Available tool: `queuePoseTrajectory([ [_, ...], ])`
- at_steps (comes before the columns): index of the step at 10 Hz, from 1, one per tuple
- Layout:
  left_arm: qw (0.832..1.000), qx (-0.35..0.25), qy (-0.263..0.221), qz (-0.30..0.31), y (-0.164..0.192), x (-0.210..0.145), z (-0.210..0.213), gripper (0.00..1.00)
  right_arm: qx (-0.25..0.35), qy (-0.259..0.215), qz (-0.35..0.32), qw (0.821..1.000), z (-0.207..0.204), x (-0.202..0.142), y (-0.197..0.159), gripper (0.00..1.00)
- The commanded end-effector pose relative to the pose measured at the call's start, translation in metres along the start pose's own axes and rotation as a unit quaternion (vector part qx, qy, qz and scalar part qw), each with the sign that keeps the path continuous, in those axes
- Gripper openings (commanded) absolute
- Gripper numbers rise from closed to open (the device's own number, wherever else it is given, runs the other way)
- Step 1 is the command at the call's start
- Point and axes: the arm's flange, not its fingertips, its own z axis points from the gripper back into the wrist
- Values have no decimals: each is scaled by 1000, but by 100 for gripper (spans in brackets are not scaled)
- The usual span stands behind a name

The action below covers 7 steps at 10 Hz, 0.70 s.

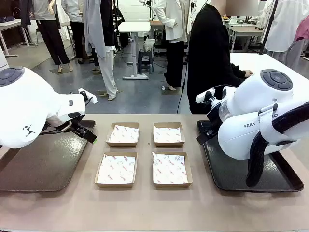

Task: Individually package the donuts and arrange them on the tray.
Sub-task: Pick up one Paper togo box.

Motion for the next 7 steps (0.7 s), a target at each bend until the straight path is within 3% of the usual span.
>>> queuePoseTrajectory([
  [1,1000,0,0,0,0,0,0,100,0,0,0,1000,0,0,0,100],
  [7,1000,0,0,0,0,0,0,100,0,0,0,1000,0,0,0,100],
])
